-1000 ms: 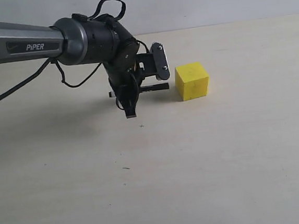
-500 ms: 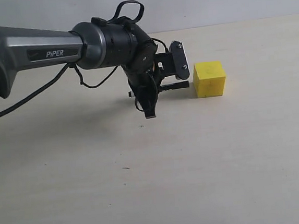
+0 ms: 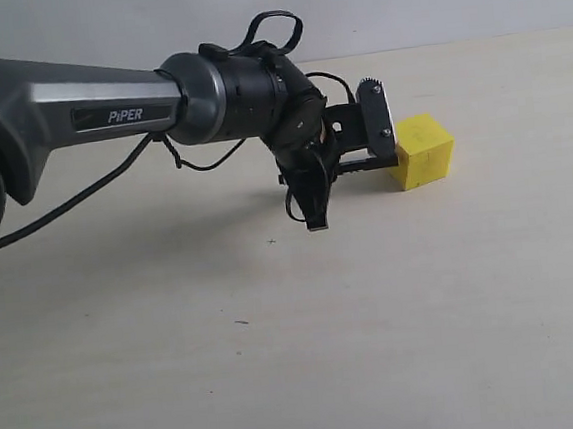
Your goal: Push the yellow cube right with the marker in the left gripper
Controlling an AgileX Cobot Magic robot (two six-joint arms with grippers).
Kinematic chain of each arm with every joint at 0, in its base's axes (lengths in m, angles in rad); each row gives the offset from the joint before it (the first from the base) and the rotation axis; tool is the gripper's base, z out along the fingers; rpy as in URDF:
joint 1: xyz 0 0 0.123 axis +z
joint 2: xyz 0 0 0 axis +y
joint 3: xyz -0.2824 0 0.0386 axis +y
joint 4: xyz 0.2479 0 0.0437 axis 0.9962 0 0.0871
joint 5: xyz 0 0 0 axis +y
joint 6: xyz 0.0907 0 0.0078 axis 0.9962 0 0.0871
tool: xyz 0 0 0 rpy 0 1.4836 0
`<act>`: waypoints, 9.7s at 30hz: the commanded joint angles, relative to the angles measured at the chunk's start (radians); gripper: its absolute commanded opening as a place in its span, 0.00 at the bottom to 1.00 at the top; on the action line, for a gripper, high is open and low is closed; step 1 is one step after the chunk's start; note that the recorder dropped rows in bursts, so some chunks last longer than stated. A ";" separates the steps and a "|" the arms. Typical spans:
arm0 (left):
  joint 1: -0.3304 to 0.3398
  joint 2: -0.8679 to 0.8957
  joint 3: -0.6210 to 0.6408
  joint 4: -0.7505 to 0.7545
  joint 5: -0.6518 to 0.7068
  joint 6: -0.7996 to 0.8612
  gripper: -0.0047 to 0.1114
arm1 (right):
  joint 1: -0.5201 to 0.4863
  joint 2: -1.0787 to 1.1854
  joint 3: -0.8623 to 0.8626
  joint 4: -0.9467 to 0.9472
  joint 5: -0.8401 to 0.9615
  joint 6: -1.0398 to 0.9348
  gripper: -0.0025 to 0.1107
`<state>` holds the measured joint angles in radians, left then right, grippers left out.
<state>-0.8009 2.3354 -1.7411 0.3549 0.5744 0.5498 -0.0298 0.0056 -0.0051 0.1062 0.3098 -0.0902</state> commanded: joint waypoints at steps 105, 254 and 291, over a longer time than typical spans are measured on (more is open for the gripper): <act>0.113 -0.199 0.330 -0.591 0.084 -1.089 0.04 | -0.005 -0.006 0.005 0.000 -0.005 -0.007 0.02; 0.621 -2.335 1.741 -0.543 -0.213 -0.438 0.04 | -0.005 -0.006 0.005 0.000 -0.005 -0.007 0.02; 0.621 -2.335 1.741 -0.543 -0.213 -0.438 0.04 | -0.005 -0.006 0.005 0.000 -0.005 -0.007 0.02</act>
<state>-0.1817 0.0062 -0.0029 -0.1757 0.3656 0.1095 -0.0298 0.0056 -0.0051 0.1062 0.3098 -0.0902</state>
